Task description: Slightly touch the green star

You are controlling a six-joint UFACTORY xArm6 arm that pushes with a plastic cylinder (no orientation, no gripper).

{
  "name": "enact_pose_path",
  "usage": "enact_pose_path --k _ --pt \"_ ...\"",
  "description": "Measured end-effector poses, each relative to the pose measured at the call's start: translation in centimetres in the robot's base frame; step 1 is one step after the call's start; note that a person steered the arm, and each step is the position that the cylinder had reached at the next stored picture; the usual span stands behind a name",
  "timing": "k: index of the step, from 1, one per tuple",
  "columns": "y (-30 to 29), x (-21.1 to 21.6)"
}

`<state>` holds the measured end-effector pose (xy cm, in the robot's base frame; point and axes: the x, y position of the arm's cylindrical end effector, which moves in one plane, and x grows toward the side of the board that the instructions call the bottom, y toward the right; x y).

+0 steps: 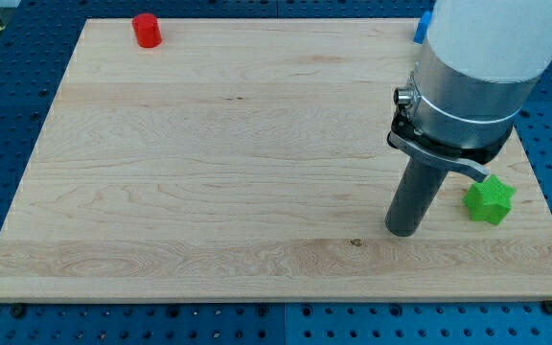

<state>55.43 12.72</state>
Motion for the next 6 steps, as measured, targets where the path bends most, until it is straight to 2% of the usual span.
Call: enact_pose_path --k 1,2,3,4,5,6 --pt "0.0 0.2" --pt "3.4 0.2" --pt "14.0 0.2" --pt "19.0 0.2" --pt "19.0 -0.1" --pt "18.7 -3.1"
